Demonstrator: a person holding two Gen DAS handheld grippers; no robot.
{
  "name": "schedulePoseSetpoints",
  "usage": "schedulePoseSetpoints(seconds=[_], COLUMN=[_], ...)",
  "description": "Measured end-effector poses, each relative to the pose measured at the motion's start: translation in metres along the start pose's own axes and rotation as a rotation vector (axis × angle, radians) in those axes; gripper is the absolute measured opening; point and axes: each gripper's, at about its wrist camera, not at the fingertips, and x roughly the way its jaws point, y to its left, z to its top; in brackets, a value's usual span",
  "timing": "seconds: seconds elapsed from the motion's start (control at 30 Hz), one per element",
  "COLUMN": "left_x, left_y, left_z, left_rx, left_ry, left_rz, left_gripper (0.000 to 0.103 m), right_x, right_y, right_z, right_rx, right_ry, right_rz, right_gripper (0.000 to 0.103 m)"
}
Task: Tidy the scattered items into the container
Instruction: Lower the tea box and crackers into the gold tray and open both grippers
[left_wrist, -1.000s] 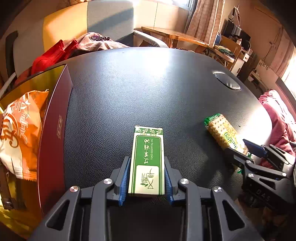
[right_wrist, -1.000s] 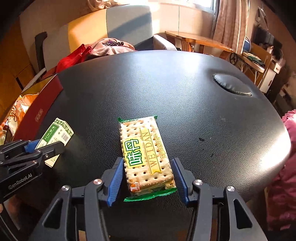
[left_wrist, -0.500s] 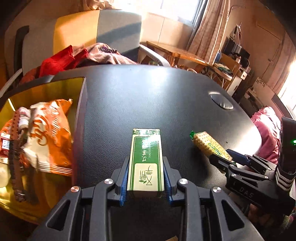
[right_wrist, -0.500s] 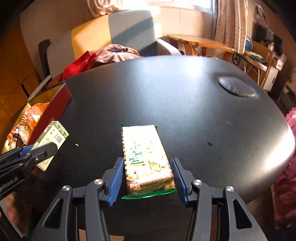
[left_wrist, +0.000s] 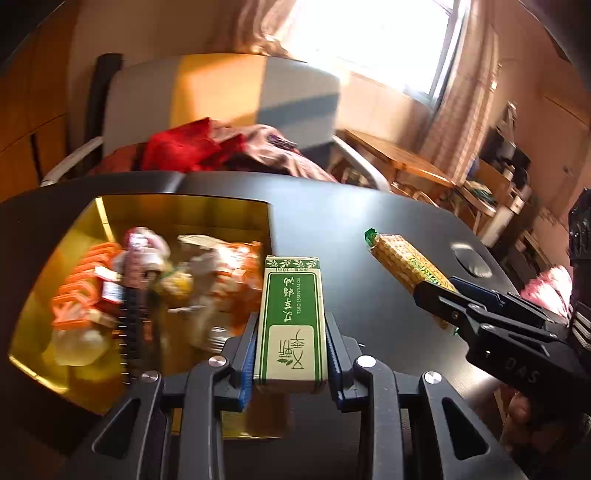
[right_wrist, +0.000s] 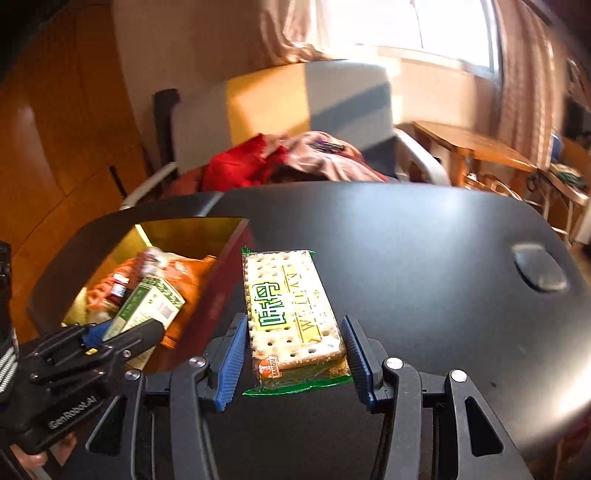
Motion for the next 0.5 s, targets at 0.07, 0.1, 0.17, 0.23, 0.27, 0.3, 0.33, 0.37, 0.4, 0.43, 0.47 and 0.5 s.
schedulePoseSetpoints(seconds=[0.07, 0.1, 0.17, 0.23, 0.27, 0.3, 0.33, 0.37, 0.4, 0.43, 0.47, 0.5], left_x=[-0.003, -0.003, -0.002, 0.001, 0.003, 0.004, 0.006, 0.008, 0.008, 0.009, 0.01, 0.012], left_y=[0.021, 0.032, 0.054, 0.074, 0.082, 0.091, 0.097, 0.103, 0.108, 0.113, 0.117, 0.122], left_z=[0.005, 0.007, 0.012, 0.015, 0.016, 0.017, 0.018, 0.018, 0.019, 0.019, 0.02, 0.02], left_rx=[-0.042, -0.064, -0.102, -0.128, -0.138, -0.149, -0.156, -0.163, -0.17, -0.177, -0.181, -0.191], left_ry=[-0.013, -0.018, -0.019, -0.013, -0.009, -0.008, -0.006, -0.004, -0.004, -0.005, -0.004, -0.004], left_rz=[0.043, 0.065, 0.111, 0.148, 0.162, 0.176, 0.188, 0.2, 0.206, 0.211, 0.217, 0.224], left_gripper=[0.031, 0.031, 0.031, 0.031, 0.031, 0.031, 0.031, 0.031, 0.031, 0.031, 0.03, 0.03], right_x=[0.007, 0.011, 0.021, 0.033, 0.04, 0.047, 0.053, 0.06, 0.066, 0.072, 0.078, 0.084], right_y=[0.021, 0.033, 0.055, 0.077, 0.087, 0.097, 0.105, 0.112, 0.118, 0.124, 0.129, 0.133], right_z=[0.009, 0.013, 0.019, 0.026, 0.029, 0.03, 0.032, 0.033, 0.034, 0.035, 0.036, 0.036], right_rx=[-0.029, -0.043, -0.072, -0.103, -0.117, -0.125, -0.131, -0.137, -0.137, -0.133, -0.131, -0.132], right_ry=[-0.002, -0.001, 0.007, 0.017, 0.025, 0.037, 0.048, 0.057, 0.066, 0.076, 0.086, 0.094], right_rz=[0.048, 0.074, 0.108, 0.138, 0.153, 0.167, 0.178, 0.184, 0.19, 0.199, 0.205, 0.206], right_gripper=[0.051, 0.051, 0.051, 0.051, 0.051, 0.051, 0.051, 0.051, 0.051, 0.051, 0.051, 0.051])
